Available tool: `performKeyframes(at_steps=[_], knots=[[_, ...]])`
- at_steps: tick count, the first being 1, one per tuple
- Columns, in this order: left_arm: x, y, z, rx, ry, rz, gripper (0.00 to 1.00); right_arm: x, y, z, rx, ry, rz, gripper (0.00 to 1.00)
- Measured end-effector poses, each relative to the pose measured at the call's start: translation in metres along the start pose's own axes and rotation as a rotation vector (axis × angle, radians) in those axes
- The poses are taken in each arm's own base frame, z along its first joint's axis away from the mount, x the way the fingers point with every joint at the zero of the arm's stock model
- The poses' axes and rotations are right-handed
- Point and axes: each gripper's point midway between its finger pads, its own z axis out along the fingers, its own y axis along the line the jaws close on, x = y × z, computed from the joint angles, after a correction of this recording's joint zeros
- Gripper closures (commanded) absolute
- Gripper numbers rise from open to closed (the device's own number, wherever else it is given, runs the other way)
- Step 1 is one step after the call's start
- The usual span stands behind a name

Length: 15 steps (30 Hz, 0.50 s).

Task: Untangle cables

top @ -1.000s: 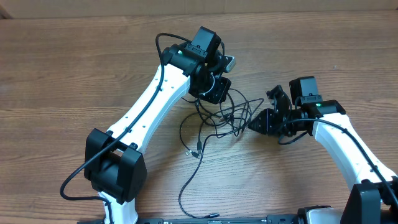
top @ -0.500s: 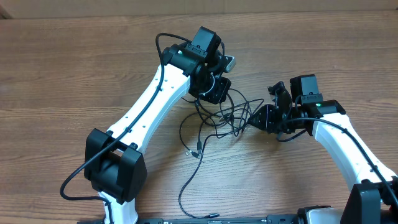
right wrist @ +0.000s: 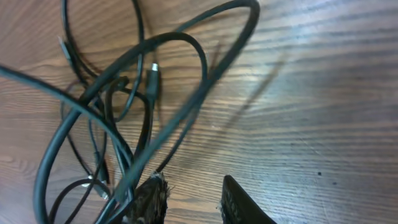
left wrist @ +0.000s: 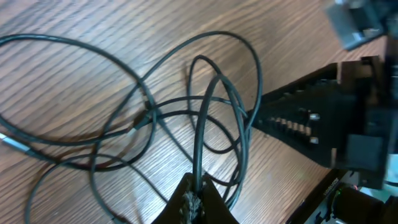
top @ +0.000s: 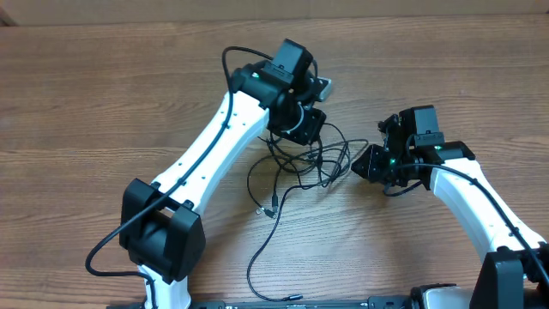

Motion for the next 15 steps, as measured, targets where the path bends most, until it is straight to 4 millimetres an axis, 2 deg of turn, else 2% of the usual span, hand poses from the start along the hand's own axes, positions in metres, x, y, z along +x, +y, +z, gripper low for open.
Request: performKeyframes(at_steps=[4, 8, 11, 15], knots=[[0.003, -0.013, 0.007, -0.019, 0.007, 0.04, 0.91, 0.0, -0.002, 0.001, 0.011, 0.001, 0.009, 0.73], [0.005, -0.015, 0.01, -0.039, 0.01, 0.051, 0.67, 0.001, -0.003, 0.001, 0.013, 0.001, 0.013, 0.73], [0.004, -0.01, 0.009, -0.073, 0.005, 0.054, 0.49, 0.001, -0.001, 0.001, 0.001, 0.006, 0.013, 0.73], [0.003, -0.002, 0.009, -0.121, 0.002, 0.049, 0.41, 0.002, 0.018, 0.0, -0.104, 0.018, -0.026, 0.72]])
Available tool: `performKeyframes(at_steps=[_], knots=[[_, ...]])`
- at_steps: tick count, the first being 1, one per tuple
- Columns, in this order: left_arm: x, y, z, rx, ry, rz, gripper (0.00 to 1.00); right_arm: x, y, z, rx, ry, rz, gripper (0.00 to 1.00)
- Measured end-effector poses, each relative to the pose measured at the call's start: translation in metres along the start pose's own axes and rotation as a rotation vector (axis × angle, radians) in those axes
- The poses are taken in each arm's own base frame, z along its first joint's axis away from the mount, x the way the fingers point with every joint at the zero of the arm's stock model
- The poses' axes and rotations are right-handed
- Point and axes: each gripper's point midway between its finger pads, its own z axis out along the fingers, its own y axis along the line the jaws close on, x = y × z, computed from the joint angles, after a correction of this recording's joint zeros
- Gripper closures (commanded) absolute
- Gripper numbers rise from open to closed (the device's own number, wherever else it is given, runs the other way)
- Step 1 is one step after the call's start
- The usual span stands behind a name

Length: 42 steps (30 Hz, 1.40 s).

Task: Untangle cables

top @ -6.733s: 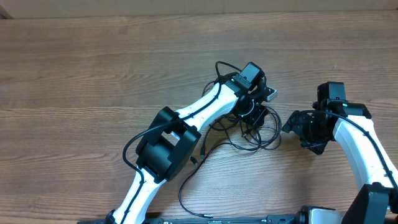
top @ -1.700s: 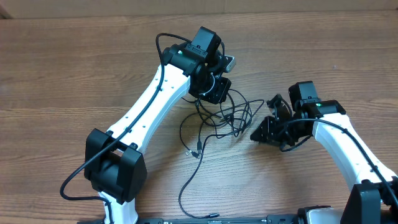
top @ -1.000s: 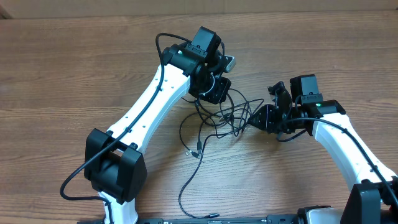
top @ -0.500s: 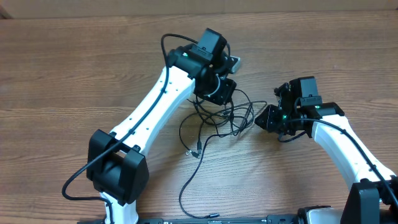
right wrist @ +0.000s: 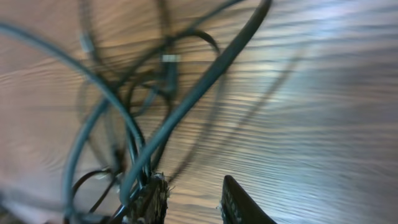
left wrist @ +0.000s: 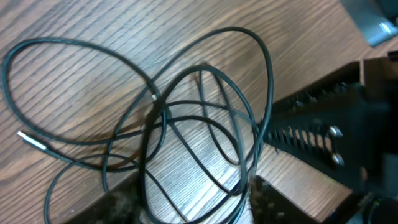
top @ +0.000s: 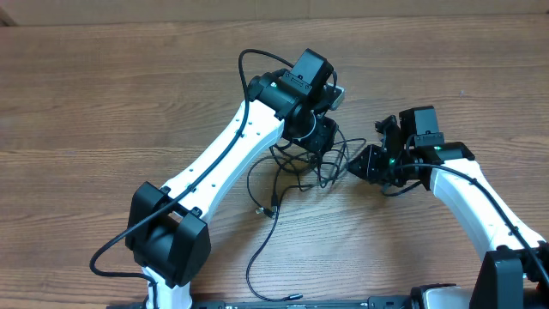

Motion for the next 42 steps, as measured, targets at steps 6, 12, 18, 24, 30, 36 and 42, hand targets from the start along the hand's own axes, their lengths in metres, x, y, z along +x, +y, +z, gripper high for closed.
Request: performKeyframes(at_steps=[6, 12, 18, 24, 30, 36, 42], knots=[[0.003, 0.006, 0.0, -0.032, 0.009, -0.003, 0.36, 0.001, 0.041, -0.005, -0.235, 0.02, -0.109, 0.69], [0.014, 0.021, -0.002, -0.111, 0.053, -0.02, 0.25, 0.006, 0.058, -0.01, -0.34, 0.041, -0.138, 0.69], [0.017, 0.047, -0.009, -0.16, 0.063, -0.078, 0.19, 0.007, 0.072, -0.014, -0.415, 0.049, -0.162, 0.68], [0.014, 0.084, -0.02, -0.185, 0.041, -0.187, 0.18, 0.019, 0.095, -0.013, -0.491, 0.086, -0.224, 0.64], [0.014, 0.092, -0.023, -0.175, 0.038, -0.228, 0.16, 0.034, 0.094, 0.001, -0.406, 0.124, -0.243, 0.64], [0.02, 0.09, -0.023, -0.17, 0.061, -0.234, 0.14, 0.037, 0.038, 0.009, -0.118, 0.142, -0.096, 0.59], [0.02, 0.087, -0.022, -0.15, 0.063, -0.236, 0.09, 0.032, -0.012, -0.007, 0.085, 0.135, 0.03, 0.52]])
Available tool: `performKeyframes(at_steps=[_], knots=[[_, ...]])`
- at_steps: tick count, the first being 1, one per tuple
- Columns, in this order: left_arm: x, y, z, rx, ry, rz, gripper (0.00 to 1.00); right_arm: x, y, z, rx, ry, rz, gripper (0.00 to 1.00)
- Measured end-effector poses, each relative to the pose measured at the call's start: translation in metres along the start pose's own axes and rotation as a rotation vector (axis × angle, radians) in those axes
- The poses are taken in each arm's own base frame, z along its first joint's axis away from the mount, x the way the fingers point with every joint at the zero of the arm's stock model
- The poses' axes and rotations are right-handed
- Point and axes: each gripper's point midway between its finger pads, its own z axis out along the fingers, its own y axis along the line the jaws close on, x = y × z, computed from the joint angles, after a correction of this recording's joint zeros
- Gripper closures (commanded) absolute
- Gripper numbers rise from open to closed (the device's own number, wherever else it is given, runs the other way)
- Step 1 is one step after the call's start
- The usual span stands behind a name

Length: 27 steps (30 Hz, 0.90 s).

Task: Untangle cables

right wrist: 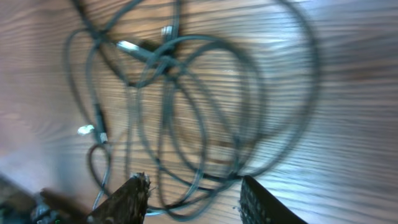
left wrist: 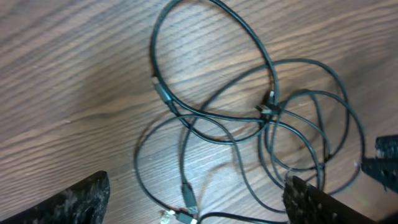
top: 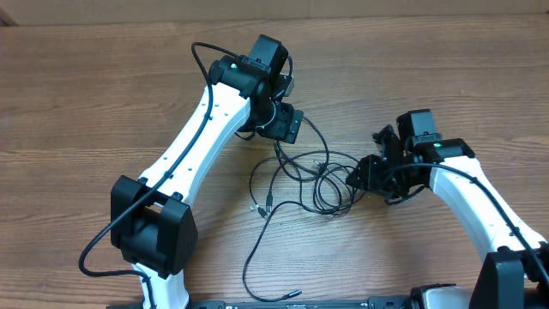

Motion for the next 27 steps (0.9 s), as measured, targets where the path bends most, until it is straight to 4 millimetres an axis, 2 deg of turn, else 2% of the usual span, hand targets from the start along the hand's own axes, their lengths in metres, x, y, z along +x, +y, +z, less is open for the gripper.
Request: performKeyframes(at_steps=[8, 12, 14, 18, 21, 27], knots=[[0.006, -0.027, 0.002, 0.097, 0.024, 0.027, 0.12, 0.014, -0.044, -0.007, 0.239, 0.031, 0.098, 0.52], [0.019, -0.039, 0.011, 0.112, 0.061, 0.052, 0.13, 0.017, -0.074, -0.018, 0.421, -0.002, 0.22, 0.45], [0.029, -0.044, 0.02, 0.114, 0.09, 0.064, 0.12, 0.016, -0.084, -0.023, 0.467, -0.028, 0.273, 0.39], [0.043, -0.054, 0.04, 0.116, 0.116, 0.097, 0.13, 0.013, -0.097, -0.03, 0.503, -0.063, 0.356, 0.35], [0.051, -0.068, 0.055, 0.129, 0.114, 0.143, 0.15, 0.011, -0.104, -0.033, 0.508, -0.078, 0.404, 0.34], [0.066, -0.097, 0.074, 0.151, 0.107, 0.23, 0.2, 0.012, -0.104, -0.033, 0.491, -0.077, 0.432, 0.34]])
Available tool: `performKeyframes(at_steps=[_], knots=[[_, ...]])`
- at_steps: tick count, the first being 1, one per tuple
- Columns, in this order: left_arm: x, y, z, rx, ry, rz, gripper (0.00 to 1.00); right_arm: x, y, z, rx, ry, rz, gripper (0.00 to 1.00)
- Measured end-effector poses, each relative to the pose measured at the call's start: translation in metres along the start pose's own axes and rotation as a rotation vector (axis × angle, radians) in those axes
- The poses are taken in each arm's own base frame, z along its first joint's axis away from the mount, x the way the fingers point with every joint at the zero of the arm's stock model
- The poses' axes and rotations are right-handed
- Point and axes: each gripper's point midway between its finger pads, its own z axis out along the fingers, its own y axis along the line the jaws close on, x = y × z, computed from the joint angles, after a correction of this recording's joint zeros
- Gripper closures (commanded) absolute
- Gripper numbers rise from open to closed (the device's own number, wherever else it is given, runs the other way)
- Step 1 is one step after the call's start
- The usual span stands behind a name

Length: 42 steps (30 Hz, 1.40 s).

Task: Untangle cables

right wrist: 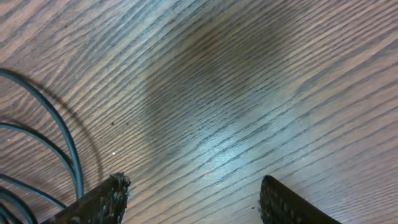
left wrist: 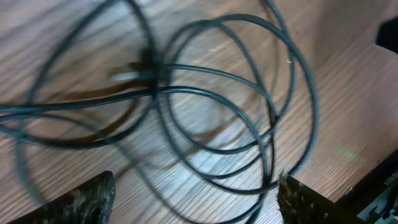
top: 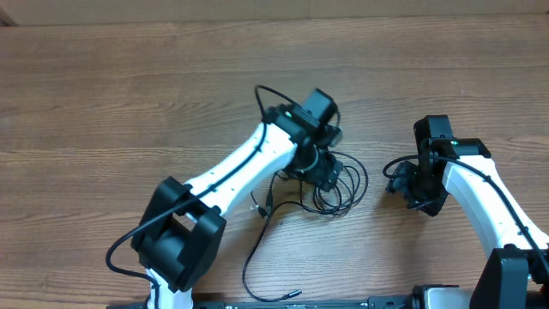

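Note:
A tangle of thin dark cables (top: 336, 184) lies on the wooden table, with one long tail (top: 257, 249) running toward the front edge. My left gripper (top: 324, 172) hovers over the tangle's left part. In the left wrist view the left gripper (left wrist: 194, 186) is open wide, with blurred loops (left wrist: 217, 106) lying on the wood between its fingers (left wrist: 87, 199). My right gripper (top: 419, 190) sits to the right of the tangle. Seen from its own wrist, the right gripper (right wrist: 194, 186) is open over bare wood, and only loop edges (right wrist: 68, 155) show at the left.
A small plug end (top: 266, 208) lies at the tangle's front left. The wooden table (top: 103, 103) stretches away on all sides. The left arm (top: 240, 172) crosses the middle from the front left.
My left gripper has moved from behind and left of the tangle to over its left part, still open. My right gripper has moved right, off the loops and onto bare wood, still open.
First my left gripper was shut on a strand, with another strand against my right gripper's finger. Then the left fingers stood apart around the loops. Later both grippers were open and the cables lay flat. Now the left is over the tangle and the right beside it.

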Motion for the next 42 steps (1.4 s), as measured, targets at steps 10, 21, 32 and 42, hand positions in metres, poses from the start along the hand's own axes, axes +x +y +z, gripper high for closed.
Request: performKeyframes(at_steps=[10, 21, 32, 42], knots=[[0.011, 0.005, 0.029, -0.073, -0.019, -0.082, 0.2, 0.001, 0.0, 0.0, -0.002, 0.004, 0.007, 0.34], [0.009, 0.023, 0.048, -0.122, -0.086, -0.197, 0.56, 0.001, 0.0, 0.0, -0.002, 0.006, 0.007, 0.34], [0.007, 0.024, 0.048, -0.12, -0.099, -0.205, 0.96, 0.004, 0.005, 0.0, -0.029, 0.022, 0.001, 0.25], [-0.048, 0.08, -0.031, -0.139, -0.201, -0.286, 0.96, 0.015, 0.04, -0.005, -0.232, 0.087, -0.138, 0.23]])
